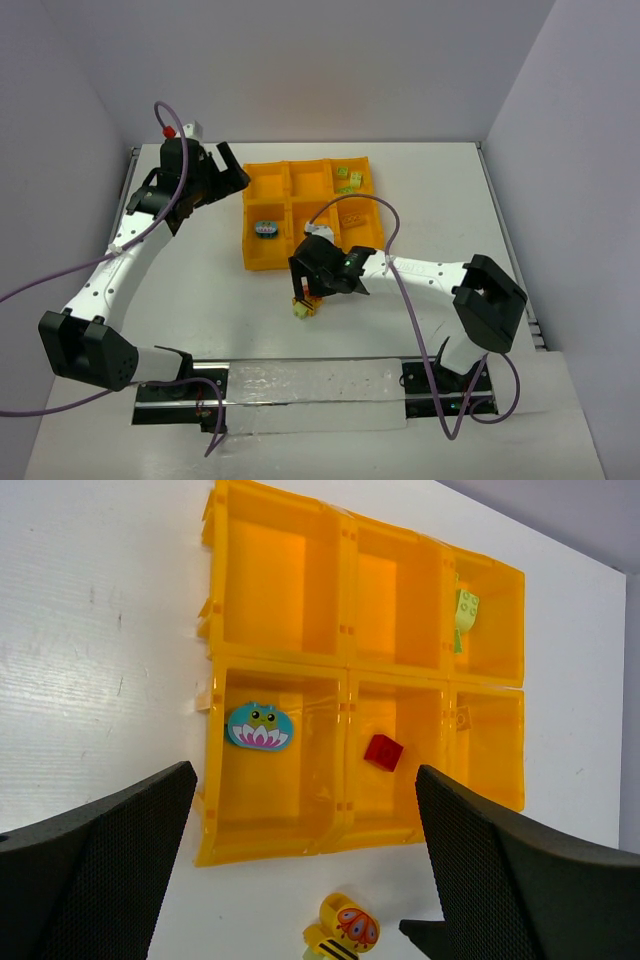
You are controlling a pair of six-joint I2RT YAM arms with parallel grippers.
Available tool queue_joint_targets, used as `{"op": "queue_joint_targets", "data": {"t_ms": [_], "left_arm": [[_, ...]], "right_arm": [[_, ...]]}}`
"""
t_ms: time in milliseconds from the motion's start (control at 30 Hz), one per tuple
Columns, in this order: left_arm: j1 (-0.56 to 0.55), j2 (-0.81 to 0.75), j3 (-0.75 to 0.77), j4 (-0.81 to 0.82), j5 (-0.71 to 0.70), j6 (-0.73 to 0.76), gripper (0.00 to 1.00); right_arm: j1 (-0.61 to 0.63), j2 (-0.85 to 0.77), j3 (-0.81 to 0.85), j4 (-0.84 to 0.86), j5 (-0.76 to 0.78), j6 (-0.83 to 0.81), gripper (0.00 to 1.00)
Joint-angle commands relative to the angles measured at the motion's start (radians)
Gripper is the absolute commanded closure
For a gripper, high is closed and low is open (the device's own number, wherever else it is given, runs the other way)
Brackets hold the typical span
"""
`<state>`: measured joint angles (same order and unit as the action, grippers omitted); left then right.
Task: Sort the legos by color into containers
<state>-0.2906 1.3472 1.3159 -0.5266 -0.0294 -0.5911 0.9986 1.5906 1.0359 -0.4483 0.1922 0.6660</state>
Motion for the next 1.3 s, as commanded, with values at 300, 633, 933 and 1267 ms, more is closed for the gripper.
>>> {"op": "queue_joint_targets", "data": {"t_ms": [300,633,933,1267], "left_arm": [[0.007,-0.037,-0.003,0.034,0.014,0.002,0.01],[0.007,-0.029,-0.018,0.053,0.022,-0.005,0.01],[0.007,-0.031,-0.022,0.056,0.021,-0.004,0.01],[0.007,-0.034,-0.020,0.050,0.021,-0.001,0.01]], "right_arm": [[-0.026,0.044,0.022,0.017,-0.082,0.009,0.03],[-0.023,0.130,0.055,0.026,-0.142,-0.119,0.00],[-0.022,0.176,0.110,0.031,-0.173,-0.167,0.00],[0.007,0.201,0.152,0.014,-0.211,-0.209,0.00]]}}
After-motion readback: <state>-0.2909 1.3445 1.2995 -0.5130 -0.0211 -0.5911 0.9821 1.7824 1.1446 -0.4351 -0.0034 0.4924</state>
